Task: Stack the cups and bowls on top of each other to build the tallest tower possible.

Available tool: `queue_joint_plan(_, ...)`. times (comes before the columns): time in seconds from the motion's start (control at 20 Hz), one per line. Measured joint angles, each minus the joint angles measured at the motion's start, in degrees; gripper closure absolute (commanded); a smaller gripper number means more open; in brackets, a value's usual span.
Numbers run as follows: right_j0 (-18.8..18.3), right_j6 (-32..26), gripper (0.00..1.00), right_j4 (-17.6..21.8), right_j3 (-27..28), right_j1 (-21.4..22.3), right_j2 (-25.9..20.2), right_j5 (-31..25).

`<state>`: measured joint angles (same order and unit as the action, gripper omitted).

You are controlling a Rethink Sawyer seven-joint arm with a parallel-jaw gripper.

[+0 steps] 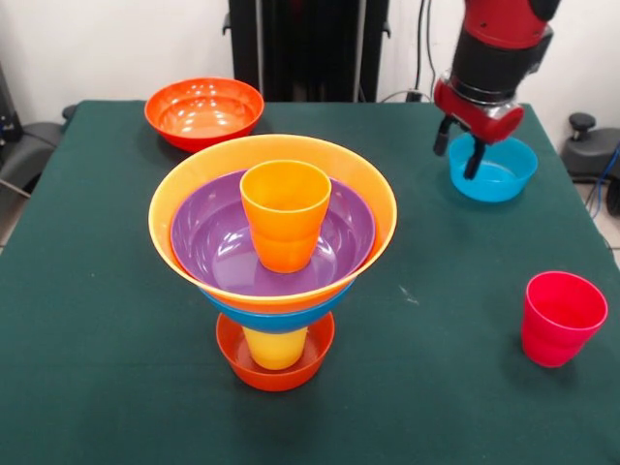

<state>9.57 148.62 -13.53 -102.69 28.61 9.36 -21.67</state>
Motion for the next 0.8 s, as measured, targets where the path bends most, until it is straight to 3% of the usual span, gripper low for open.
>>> queue_joint_plan(0.45, -4.81, 0.0, 0.0, 4.68, -2.29, 0.02, -0.7, 1.96)
queue_joint_plan(0.8, -12.42, 0.0, 0.0, 12.62, -3.91, 0.27, -7.17, 3.3)
